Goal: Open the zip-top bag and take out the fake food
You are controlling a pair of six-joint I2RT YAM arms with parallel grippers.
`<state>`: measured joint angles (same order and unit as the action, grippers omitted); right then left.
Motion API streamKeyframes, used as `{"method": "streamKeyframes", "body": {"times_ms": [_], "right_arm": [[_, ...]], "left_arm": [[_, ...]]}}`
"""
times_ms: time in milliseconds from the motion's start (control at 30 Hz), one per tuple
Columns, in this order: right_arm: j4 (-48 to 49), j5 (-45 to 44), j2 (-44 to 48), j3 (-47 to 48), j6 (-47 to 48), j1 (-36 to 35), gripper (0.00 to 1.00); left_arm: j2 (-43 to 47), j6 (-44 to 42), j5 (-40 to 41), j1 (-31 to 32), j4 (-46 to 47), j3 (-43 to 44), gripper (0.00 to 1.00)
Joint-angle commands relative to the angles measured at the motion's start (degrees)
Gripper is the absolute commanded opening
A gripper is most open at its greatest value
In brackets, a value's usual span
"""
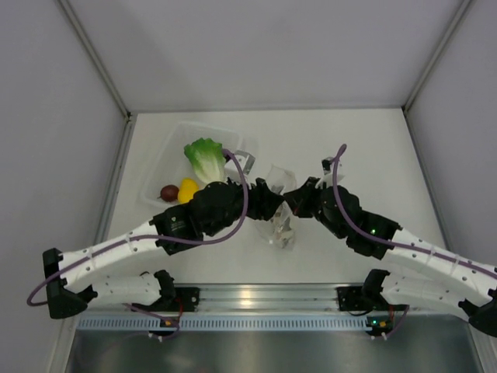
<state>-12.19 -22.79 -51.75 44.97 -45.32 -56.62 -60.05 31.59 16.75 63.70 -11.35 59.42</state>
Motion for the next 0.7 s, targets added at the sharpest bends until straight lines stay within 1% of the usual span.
{"method": "streamKeyframes", "body": {"times_ms": [0, 67, 100, 133, 167, 200, 300, 433, 533, 633, 667], "right_arm": [[7.1, -1.9, 1.6, -1.2, -2.2, -0.9, 0.00], [8.2, -3.1, 2.8, -2.5, -3.2, -1.2, 0.00], [8.4, -3.6, 3.3, -3.7, -3.5, -1.4, 0.00], [9.4, -3.8, 3.6, -4.4, -3.9, -1.4, 0.00], [9.6, -3.7, 3.8, -5.3, -3.9, -1.5, 0.00], [9.7, -3.6, 4.1, -5.7, -4.1, -1.5, 0.00], [9.7, -3.7, 5.0, -6.7, -4.2, -1.7, 0.00], [9.4, -5.4, 7.9, -8.5, -4.4, -1.7, 0.00], [4.4, -9.2, 9.4, -8.8, -3.8, -1.5, 0.00], [-0.2, -12.0, 11.2, -9.2, -3.0, 0.0, 0.00], [-1.0, -12.2, 11.8, -10.1, -2.9, 0.5, 0.00]], "left_arm": [[-3.8, 0.0, 9.0, 1.9, -2.6, 2.5, 0.56], [-7.2, 1.2, 9.9, 2.6, -2.5, 3.2, 0.35], [-8.4, 1.6, 10.4, 2.6, -2.5, 3.5, 0.23], [-10.9, 2.3, 10.7, 2.7, -2.5, 3.7, 0.20], [-11.9, 2.8, 12.7, 2.7, -2.5, 4.1, 0.18], [-12.8, 3.3, 13.6, 2.6, -2.4, 4.1, 0.13], [-15.2, 4.7, 15.8, 2.7, -2.4, 4.4, 0.03], [-20.1, 6.7, 17.4, 2.6, -2.4, 4.8, 0.04], [-25.5, 9.2, 17.5, 2.4, -2.4, 6.3, 0.04], [-30.8, 11.0, 15.0, 1.9, -2.4, 9.7, 0.04], [-32.3, 10.8, 14.1, 1.9, -2.4, 10.9, 0.07]]}}
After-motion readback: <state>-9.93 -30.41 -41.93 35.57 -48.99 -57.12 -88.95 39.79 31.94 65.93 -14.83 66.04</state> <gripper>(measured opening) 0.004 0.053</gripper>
